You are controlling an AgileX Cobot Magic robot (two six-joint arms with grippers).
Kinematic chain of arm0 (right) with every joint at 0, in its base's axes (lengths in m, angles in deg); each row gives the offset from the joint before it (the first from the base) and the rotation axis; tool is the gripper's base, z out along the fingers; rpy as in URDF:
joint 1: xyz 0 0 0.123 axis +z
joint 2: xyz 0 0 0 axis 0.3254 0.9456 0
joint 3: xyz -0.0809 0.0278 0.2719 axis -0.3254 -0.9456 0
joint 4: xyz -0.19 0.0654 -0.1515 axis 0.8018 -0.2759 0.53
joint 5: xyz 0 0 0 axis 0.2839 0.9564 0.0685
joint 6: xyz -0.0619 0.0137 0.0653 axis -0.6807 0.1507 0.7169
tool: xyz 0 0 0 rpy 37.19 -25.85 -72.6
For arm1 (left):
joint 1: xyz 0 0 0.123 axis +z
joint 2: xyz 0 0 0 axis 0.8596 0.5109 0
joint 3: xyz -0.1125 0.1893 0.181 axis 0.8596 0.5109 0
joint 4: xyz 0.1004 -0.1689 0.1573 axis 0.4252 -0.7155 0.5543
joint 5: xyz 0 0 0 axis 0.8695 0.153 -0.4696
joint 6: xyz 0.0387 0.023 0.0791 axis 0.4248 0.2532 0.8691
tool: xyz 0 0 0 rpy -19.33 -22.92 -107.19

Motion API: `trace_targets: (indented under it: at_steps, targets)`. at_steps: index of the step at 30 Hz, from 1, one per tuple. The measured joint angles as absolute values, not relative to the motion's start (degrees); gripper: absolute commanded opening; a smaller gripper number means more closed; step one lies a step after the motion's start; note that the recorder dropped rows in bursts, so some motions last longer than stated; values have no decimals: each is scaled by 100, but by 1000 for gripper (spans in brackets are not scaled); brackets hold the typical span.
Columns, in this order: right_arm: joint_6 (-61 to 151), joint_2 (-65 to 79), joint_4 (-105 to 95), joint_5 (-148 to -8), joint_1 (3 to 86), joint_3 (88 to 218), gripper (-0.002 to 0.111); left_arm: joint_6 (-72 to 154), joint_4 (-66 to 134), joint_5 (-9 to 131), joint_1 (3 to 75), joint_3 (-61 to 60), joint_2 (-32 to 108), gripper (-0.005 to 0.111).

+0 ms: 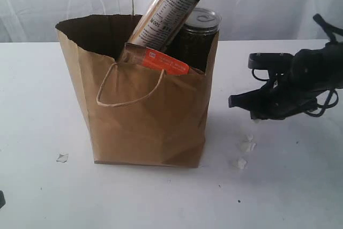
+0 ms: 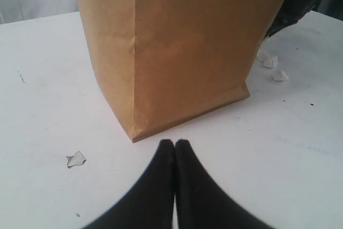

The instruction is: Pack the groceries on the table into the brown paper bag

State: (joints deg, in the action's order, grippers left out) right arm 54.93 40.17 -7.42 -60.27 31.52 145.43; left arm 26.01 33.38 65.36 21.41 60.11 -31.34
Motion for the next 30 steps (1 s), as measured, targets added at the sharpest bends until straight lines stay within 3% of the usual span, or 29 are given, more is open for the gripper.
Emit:
trace_targets:
  at_steps: [19,30]
  targets:
    - [5097,-661,-681,-6467,3366,13497,0,2601,3338,6536,2141,6011,-3134,0]
    - [4038,-1161,-2024,-6522,4721,13665,0,2601,3338,6536,2141,6011,-3134,0]
